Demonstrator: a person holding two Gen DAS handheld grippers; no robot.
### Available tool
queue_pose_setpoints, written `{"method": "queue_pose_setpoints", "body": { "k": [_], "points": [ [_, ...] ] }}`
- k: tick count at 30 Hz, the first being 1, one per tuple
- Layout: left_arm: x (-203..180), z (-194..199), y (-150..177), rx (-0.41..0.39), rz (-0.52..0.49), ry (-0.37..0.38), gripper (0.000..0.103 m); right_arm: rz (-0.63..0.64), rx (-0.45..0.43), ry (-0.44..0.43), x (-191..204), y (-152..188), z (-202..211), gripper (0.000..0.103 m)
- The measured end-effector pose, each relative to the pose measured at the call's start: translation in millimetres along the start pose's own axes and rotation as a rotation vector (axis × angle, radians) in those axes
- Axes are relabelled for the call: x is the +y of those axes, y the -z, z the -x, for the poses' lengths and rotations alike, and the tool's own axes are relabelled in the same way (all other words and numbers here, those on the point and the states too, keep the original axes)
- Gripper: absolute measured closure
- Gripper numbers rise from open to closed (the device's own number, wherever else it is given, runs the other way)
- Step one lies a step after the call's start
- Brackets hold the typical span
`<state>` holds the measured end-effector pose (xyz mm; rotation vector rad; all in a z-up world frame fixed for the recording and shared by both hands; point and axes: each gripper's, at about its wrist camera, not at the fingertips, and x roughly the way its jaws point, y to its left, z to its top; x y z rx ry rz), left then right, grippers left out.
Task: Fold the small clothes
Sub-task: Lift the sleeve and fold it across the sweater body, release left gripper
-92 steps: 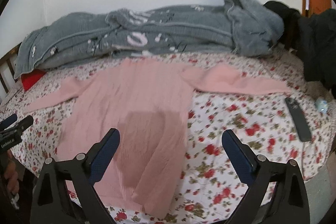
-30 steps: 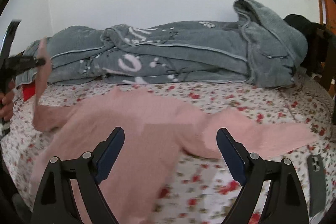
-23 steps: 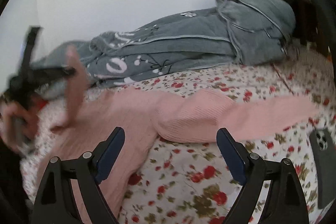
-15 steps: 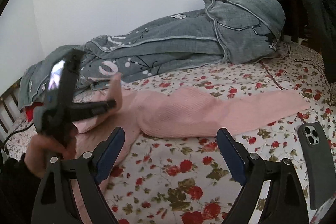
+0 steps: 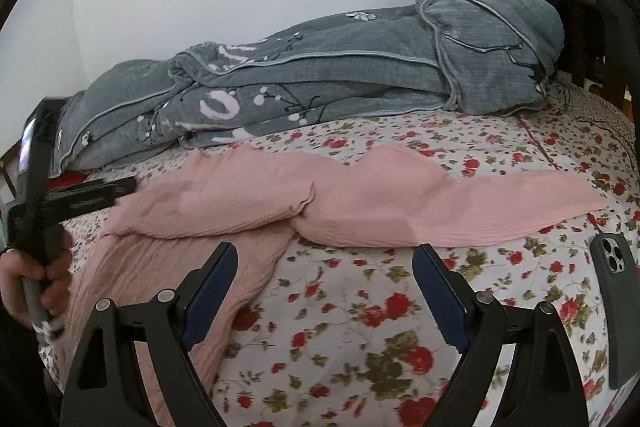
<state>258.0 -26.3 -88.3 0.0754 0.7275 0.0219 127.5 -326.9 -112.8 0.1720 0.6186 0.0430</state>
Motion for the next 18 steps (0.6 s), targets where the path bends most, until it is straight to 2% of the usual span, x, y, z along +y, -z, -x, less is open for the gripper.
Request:
{"method": "queue_pose_setpoints", "body": {
  "k": [2, 4, 7, 12, 13, 14, 15, 16, 18],
  "points": [
    [32, -8, 8, 0.013, 0.018, -0.044, 0.027, -0.001, 0.002, -0.008, 5, 0, -3, 0.015],
    [56, -20, 15, 0.034, 0.031, -0.054, 0.027, -0.004, 0.01, -0.01, 11, -1, -8, 0.015],
    [81, -37, 21, 0.06, 0.073, -0.016, 0.027, -0.002, 0.012, 0.004, 19, -5, -15, 0.015],
    [99, -67, 19, 0.079, 0.118, 0.038, 0.027, -0.027, 0.028, -0.031, 24, -4, -35, 0.015],
    [101, -75, 18, 0.086, 0.127, 0.054, 0.03, -0.025, 0.04, -0.023, 25, -3, -40, 0.015],
    [102, -82, 16, 0.091, 0.138, 0.069, 0.034, -0.022, 0.051, -0.013, 25, -2, -45, 0.015],
    [103, -88, 15, 0.1, 0.145, 0.075, 0.046, -0.019, 0.059, -0.004, 26, -2, -48, 0.015],
    [104, -96, 15, 0.114, 0.154, 0.067, 0.066, -0.015, 0.064, 0.0, 27, -1, -51, 0.015],
    [105, -105, 17, 0.126, 0.155, 0.031, 0.093, -0.003, 0.063, 0.003, 31, 0, -54, 0.015]
  ]
}}
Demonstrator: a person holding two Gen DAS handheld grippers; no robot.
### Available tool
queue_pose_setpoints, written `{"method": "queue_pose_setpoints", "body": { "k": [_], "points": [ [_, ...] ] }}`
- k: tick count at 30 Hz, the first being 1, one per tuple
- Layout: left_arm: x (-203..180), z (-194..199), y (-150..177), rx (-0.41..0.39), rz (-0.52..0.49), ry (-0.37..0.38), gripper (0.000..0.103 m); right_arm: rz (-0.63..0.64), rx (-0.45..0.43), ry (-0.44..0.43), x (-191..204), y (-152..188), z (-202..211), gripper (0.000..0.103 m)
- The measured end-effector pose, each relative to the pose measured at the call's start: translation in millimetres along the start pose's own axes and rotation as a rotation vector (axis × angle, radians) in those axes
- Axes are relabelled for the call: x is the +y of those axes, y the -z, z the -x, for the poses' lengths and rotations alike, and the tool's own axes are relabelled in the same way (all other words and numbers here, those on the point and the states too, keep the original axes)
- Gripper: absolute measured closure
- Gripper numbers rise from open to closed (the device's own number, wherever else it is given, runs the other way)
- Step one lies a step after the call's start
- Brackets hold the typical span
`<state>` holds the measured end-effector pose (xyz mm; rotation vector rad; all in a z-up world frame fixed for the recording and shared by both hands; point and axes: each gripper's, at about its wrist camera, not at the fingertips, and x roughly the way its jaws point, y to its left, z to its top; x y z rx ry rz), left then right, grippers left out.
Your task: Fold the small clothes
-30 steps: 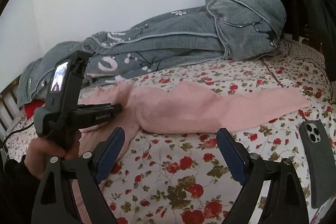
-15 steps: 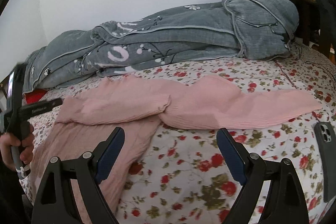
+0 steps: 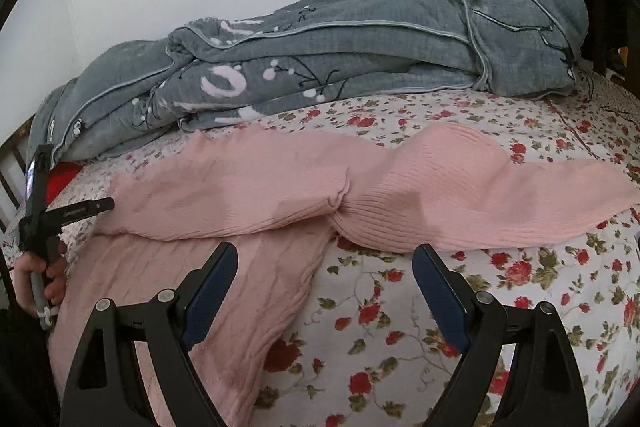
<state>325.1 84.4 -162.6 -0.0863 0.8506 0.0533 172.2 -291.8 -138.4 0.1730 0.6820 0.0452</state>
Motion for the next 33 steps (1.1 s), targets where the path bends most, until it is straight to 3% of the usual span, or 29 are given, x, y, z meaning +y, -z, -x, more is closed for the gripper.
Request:
{"method": "queue_pose_setpoints", "body": {
  "k": [3, 5, 7, 10, 14, 17, 19, 20, 27, 33],
  "points": [
    [14, 10, -2, -0.06, 0.051, -0.061, 0.101, 0.041, 0.003, 0.016, 6, 4, -4, 0.015],
    [25, 16, -5, -0.081, 0.069, -0.094, 0.101, 0.049, 0.003, 0.023, 8, 5, -5, 0.015],
    [32, 18, -4, -0.069, 0.09, 0.008, 0.101, 0.044, 0.009, 0.018, 9, 7, -6, 0.015],
    [30, 21, -1, -0.06, 0.09, 0.056, 0.101, 0.037, 0.007, 0.003, 10, 7, -4, 0.015],
    [13, 28, 7, -0.059, 0.022, 0.057, 0.1, 0.043, 0.001, -0.01, 16, 7, 6, 0.015],
    [2, 40, 16, -0.078, -0.021, 0.052, 0.088, 0.064, -0.009, 0.0, 29, 8, 20, 0.015],
    [-1, 50, 22, -0.1, -0.045, 0.051, 0.063, 0.071, -0.009, 0.001, 38, 17, 37, 0.015],
    [-4, 57, 26, -0.12, -0.062, 0.044, 0.059, 0.073, -0.001, -0.001, 41, 24, 44, 0.015],
    [-13, 101, 61, -0.201, -0.101, 0.061, 0.039, 0.089, 0.075, -0.037, 67, 87, 98, 0.026],
    [-15, 126, 98, -0.229, -0.103, 0.019, 0.035, 0.149, 0.098, -0.01, 110, 126, 113, 0.028]
  ]
}}
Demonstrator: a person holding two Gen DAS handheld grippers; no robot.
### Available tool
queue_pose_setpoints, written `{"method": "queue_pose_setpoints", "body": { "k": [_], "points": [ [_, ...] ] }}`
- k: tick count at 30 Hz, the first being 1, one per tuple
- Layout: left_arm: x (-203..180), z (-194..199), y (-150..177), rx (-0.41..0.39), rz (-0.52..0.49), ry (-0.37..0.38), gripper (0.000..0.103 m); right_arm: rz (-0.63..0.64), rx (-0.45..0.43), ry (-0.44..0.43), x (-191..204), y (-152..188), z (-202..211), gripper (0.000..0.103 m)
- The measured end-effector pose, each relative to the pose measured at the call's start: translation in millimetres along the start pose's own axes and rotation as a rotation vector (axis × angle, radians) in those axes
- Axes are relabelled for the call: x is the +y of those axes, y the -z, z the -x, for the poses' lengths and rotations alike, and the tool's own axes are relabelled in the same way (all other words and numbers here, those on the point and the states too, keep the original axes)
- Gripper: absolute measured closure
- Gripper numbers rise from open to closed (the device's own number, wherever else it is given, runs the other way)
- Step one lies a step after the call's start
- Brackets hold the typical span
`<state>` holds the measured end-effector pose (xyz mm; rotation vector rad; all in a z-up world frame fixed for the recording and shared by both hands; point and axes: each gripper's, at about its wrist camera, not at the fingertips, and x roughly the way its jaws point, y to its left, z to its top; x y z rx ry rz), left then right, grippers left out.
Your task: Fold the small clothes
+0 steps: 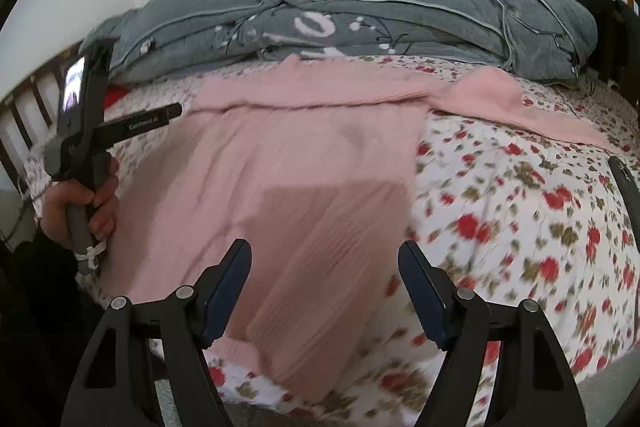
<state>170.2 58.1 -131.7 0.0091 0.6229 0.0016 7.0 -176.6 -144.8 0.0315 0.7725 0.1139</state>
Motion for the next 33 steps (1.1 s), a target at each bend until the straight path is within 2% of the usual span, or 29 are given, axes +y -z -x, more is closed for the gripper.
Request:
{"method": "queue_pose_setpoints", "body": {
  "k": [2, 4, 5, 6, 7, 8, 9, 13, 14, 16, 19, 21, 23, 25, 27, 31, 33],
  "points": [
    [3, 9, 8, -0.005, 0.031, 0.027, 0.033, 0.027, 0.023, 0.084, 14, 6, -10, 0.029],
    [5, 15, 13, -0.017, 0.035, 0.042, 0.031, 0.066, 0.043, 0.131, 24, 13, -20, 0.04],
    [5, 16, 13, -0.021, 0.029, 0.038, 0.031, 0.094, 0.055, 0.152, 29, 16, -26, 0.06],
    [5, 16, 13, -0.02, 0.024, 0.034, 0.031, 0.117, 0.064, 0.158, 31, 18, -30, 0.074],
    [5, 15, 12, -0.018, 0.021, 0.032, 0.031, 0.14, 0.064, 0.151, 33, 22, -32, 0.076],
    [6, 15, 11, -0.014, 0.024, 0.034, 0.031, 0.161, 0.046, 0.163, 33, 24, -29, 0.089],
    [7, 14, 11, -0.009, 0.029, 0.04, 0.031, 0.173, 0.028, 0.174, 31, 25, -25, 0.093],
    [7, 15, 10, -0.005, 0.05, 0.064, 0.031, 0.012, -0.025, 0.101, -11, 23, 10, 0.094],
    [6, 15, 9, -0.004, 0.052, 0.065, 0.031, -0.025, -0.028, 0.104, -21, 25, 14, 0.097],
    [4, 15, 8, -0.003, 0.057, 0.07, 0.031, -0.078, -0.008, 0.136, -39, 32, 16, 0.097],
    [1, 12, 8, 0.001, 0.063, 0.079, 0.031, -0.135, 0.042, 0.112, -52, 46, 17, 0.097],
    [-2, 10, 8, 0.008, 0.058, 0.081, 0.031, -0.147, 0.035, 0.082, -54, 47, 22, 0.095],
    [-5, 6, 9, 0.016, 0.052, 0.08, 0.031, -0.14, -0.009, 0.067, -51, 43, 31, 0.094],
    [-8, 4, 9, 0.021, 0.047, 0.078, 0.031, -0.135, -0.04, 0.032, -48, 41, 35, 0.084],
    [-10, 3, 10, 0.022, 0.043, 0.073, 0.031, -0.125, -0.017, 0.022, -44, 41, 27, 0.081],
    [-12, 1, 10, 0.026, 0.038, 0.068, 0.031, -0.098, 0.091, 0.033, -45, 56, 2, 0.081],
    [-13, -1, 10, 0.027, 0.033, 0.063, 0.031, -0.115, 0.089, 0.02, -53, 57, 7, 0.08]
  ]
}}
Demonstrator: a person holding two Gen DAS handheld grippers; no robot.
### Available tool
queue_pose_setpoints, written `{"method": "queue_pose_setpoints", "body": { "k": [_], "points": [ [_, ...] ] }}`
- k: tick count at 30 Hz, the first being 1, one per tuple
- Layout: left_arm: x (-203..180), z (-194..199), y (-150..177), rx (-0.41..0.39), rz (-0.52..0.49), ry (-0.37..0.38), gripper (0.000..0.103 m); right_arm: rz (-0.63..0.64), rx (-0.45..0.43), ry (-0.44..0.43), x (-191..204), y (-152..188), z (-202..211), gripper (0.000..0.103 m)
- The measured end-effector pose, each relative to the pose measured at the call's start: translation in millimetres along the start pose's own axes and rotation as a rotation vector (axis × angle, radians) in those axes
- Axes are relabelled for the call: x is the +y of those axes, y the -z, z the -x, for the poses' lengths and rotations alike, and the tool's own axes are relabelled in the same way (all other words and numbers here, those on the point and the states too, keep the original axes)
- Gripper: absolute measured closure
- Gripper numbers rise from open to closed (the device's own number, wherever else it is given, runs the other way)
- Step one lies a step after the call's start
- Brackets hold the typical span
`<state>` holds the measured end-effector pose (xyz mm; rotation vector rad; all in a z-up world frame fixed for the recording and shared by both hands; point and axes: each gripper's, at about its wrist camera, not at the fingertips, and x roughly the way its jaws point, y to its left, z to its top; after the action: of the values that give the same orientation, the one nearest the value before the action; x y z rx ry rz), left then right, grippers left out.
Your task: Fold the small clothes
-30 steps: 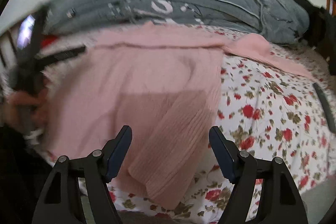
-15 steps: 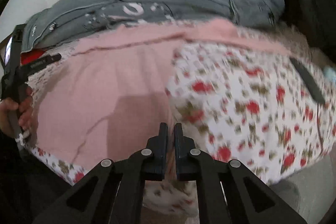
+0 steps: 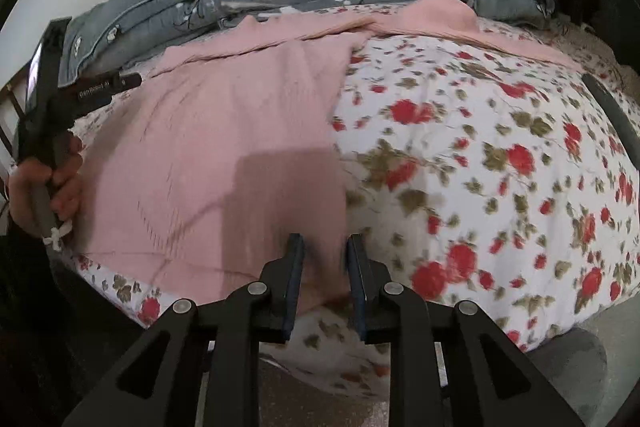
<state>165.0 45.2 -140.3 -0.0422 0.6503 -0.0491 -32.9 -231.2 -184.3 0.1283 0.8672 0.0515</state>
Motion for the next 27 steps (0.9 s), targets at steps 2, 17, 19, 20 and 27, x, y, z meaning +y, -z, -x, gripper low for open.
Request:
{"method": "queue_pose_setpoints", "body": {
  "k": [2, 17, 19, 20, 27],
  "points": [
    [-2, -4, -3, 0.0, 0.003, -0.004, 0.031, -0.036, -0.041, -0.024, -15, -8, 13, 0.076],
    [0, -34, -2, 0.063, 0.051, 0.06, 0.028, -0.196, -0.303, 0.242, -179, -159, 14, 0.053],
    [-3, -38, -2, 0.081, 0.039, 0.058, 0.027, -0.223, -0.275, 0.259, -201, -170, -2, 0.053],
    [-4, -39, -2, 0.085, 0.03, 0.055, 0.027, -0.239, -0.261, 0.267, -211, -174, -9, 0.053],
    [-5, -43, -2, 0.094, 0.02, 0.067, 0.024, -0.366, -0.148, 0.222, -262, -186, -61, 0.053]
  ]
}}
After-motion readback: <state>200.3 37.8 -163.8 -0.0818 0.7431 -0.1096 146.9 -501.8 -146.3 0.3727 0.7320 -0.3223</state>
